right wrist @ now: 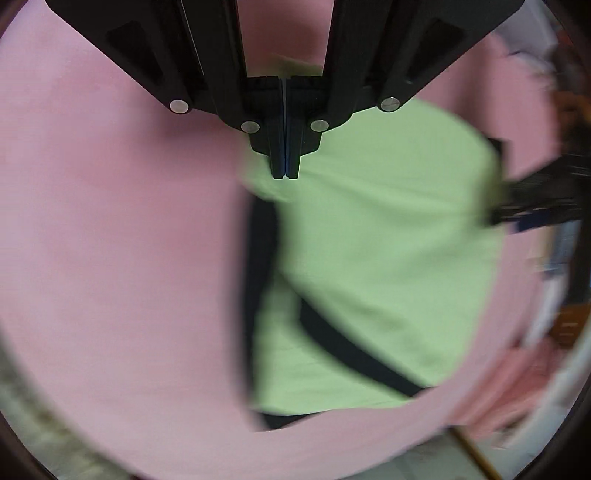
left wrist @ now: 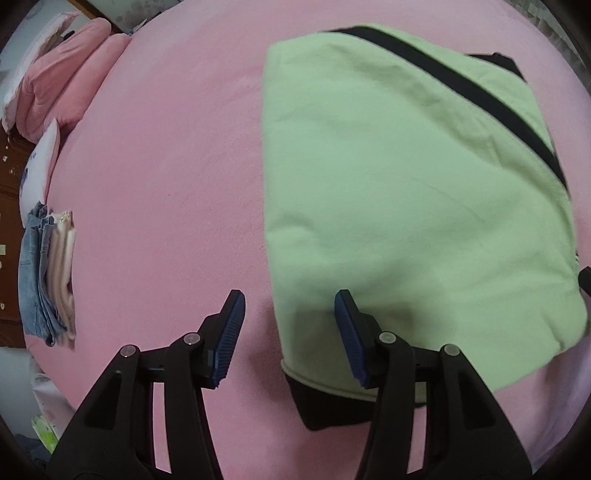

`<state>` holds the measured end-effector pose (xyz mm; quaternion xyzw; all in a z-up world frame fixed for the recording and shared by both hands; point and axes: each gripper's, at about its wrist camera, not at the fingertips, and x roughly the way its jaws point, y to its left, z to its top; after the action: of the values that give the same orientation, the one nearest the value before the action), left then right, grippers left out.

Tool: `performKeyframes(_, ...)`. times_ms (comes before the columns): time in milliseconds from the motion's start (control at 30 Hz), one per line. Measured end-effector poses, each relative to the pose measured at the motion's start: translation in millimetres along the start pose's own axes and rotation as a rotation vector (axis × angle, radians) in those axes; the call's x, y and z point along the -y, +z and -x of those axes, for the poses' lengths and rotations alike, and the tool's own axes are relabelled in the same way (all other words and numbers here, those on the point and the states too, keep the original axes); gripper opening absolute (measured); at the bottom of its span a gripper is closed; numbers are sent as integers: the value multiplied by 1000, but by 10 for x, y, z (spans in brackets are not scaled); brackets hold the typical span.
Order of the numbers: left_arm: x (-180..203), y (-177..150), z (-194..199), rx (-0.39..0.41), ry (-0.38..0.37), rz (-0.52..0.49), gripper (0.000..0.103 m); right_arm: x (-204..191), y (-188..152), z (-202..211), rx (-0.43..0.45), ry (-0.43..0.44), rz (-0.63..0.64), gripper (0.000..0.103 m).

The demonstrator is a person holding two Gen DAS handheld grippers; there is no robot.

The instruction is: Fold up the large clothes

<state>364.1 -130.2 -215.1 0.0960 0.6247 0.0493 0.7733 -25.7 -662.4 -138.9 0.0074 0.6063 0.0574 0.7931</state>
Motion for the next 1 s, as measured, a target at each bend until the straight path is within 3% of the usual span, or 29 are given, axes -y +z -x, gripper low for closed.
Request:
performKeyframes(67,-120,28,160,37,-18,2,45,128,-55,161,41,-6,-12,0)
performKeyframes(133,-257,101,306,93,-62,8,45,181,-28,343,123,95,24,0)
performKeyframes(200,-355,223,325,88,-102,16,45,105,56,398,172,187,89,0)
performKeyframes(267,-399,361,294,70,-92,39,45,104,314,331,154,228,84,5)
performKeyframes(333,-378,378,281,71,-72,58,45,58,541,45,113,229,22,25)
performKeyframes(367,-388,424,277,76,-67,67,45,108,696,-53,94,216,-5,27)
performKeyframes(500,-402,496,258,79,-84,107,45,334,997,-329,113,249,-97,29)
performKeyframes(667,-452,489,158,49,-98,151,45,461,1123,-537,103,318,-93,30)
performKeyframes(800,-491,460,51,20,-115,191,45,625,1107,-517,135,309,-141,38)
performKeyframes(900,-491,464,-10,5,-120,198,45,542,1153,-496,182,299,-142,38)
performKeyframes(1000,-448,492,-86,-6,-127,180,45,571,1185,-580,174,305,-156,39)
